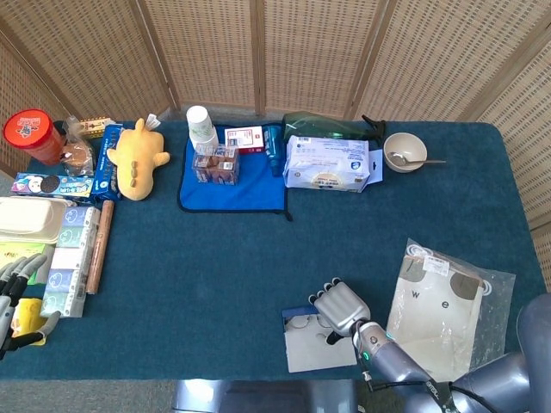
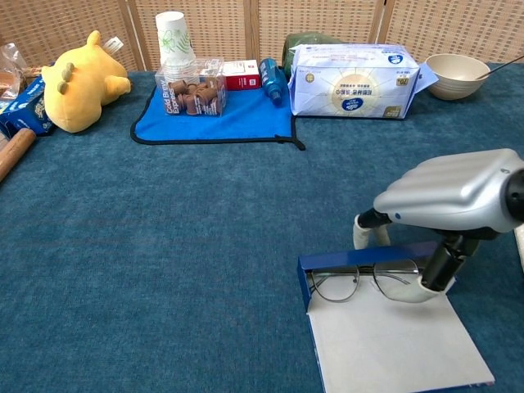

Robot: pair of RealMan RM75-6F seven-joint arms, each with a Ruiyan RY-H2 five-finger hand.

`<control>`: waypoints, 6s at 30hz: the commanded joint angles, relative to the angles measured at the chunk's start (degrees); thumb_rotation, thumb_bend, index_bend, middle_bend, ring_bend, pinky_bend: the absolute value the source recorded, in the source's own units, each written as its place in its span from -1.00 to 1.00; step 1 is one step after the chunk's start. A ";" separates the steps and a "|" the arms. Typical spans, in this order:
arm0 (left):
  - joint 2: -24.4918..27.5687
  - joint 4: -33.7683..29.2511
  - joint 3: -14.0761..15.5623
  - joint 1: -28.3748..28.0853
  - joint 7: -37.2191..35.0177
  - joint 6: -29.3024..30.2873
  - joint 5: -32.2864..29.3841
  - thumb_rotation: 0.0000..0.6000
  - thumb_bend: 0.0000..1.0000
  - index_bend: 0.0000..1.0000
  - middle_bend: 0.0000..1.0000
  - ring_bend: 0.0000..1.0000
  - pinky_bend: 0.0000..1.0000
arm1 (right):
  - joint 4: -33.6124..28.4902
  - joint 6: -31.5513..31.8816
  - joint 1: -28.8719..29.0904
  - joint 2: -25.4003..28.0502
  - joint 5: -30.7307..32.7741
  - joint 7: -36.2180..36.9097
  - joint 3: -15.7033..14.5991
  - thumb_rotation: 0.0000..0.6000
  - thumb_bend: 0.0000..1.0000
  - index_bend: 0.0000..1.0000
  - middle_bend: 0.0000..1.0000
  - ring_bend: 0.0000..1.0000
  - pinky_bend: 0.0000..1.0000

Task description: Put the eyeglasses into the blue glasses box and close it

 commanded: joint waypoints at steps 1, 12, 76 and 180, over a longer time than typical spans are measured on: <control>-0.11 -0.04 -0.06 -0.17 0.08 -0.13 0.11 1.00 -0.42 -1.00 -0.84 -1.00 -1.00 | -0.47 0.56 -0.62 0.20 -0.25 -0.15 -0.45 -0.23 -0.35 -0.56 -0.34 -0.56 -0.58; -0.70 0.22 0.04 -0.62 -0.13 -0.66 0.27 1.00 -0.42 -1.00 -0.84 -1.00 -1.00 | -3.35 3.59 -4.25 1.23 -3.64 -0.52 -2.53 -0.24 -0.35 -0.57 -0.34 -0.56 -0.58; 1.94 0.00 -3.01 1.11 -7.89 9.39 2.97 1.00 -0.42 -1.00 -0.84 -1.00 -1.00 | 20.84 26.00 -42.62 -2.81 -69.35 14.91 -11.26 1.00 -0.91 -1.00 -0.88 -1.00 -0.74; -3.11 15.43 -1.77 9.85 -22.67 19.24 2.28 1.00 -0.43 -1.00 -0.81 -1.00 -1.00 | 54.14 26.75 -59.98 -23.62 -85.92 36.52 -2.97 1.00 -0.71 -0.49 -0.63 -0.79 -0.66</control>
